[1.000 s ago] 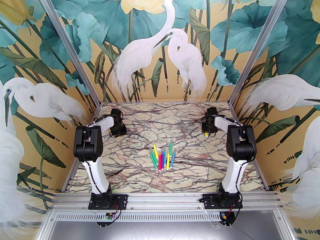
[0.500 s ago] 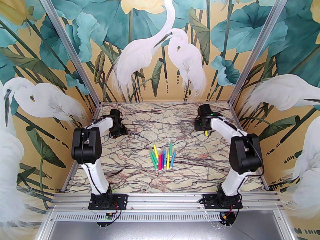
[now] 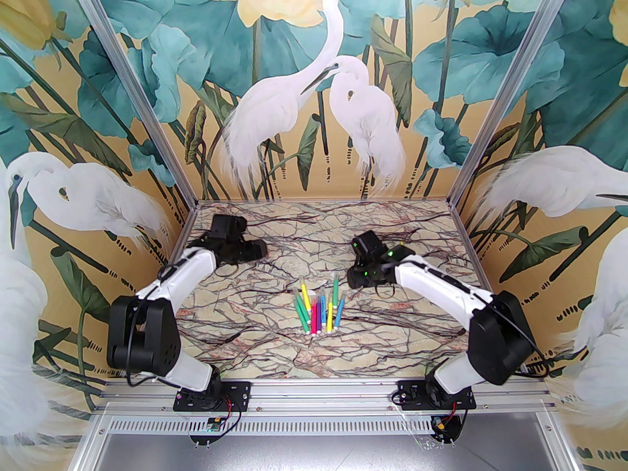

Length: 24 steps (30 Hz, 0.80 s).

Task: Open the pen caps

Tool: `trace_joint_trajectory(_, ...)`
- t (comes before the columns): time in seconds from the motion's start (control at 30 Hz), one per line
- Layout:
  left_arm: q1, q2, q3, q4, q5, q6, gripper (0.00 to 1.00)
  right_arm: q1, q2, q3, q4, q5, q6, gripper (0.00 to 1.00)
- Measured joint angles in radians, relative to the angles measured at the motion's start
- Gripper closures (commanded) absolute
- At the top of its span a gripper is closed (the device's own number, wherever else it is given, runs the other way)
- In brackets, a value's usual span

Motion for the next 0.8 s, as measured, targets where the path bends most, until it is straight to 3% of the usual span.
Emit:
trace_joint_trajectory(0.2,-0.028,-0.109,-0.134,0.125,0.100,-0.064,0.27,0.073,-0.031,-0.036,-0.005,-0.004,0.081,0.42)
trace_joint_trajectory(0.5,-0.045,-0.242,-0.219,0.207,0.113,-0.065,0.27,0.144,0.002,-0.066,0.028,-0.022,0.184,0.43)
trace_joint_trajectory(0.8,-0.045,-0.266,-0.234,0.218,0.110,-0.065,0.27,0.200,0.121,-0.066,0.076,-0.001,0.272,0.47)
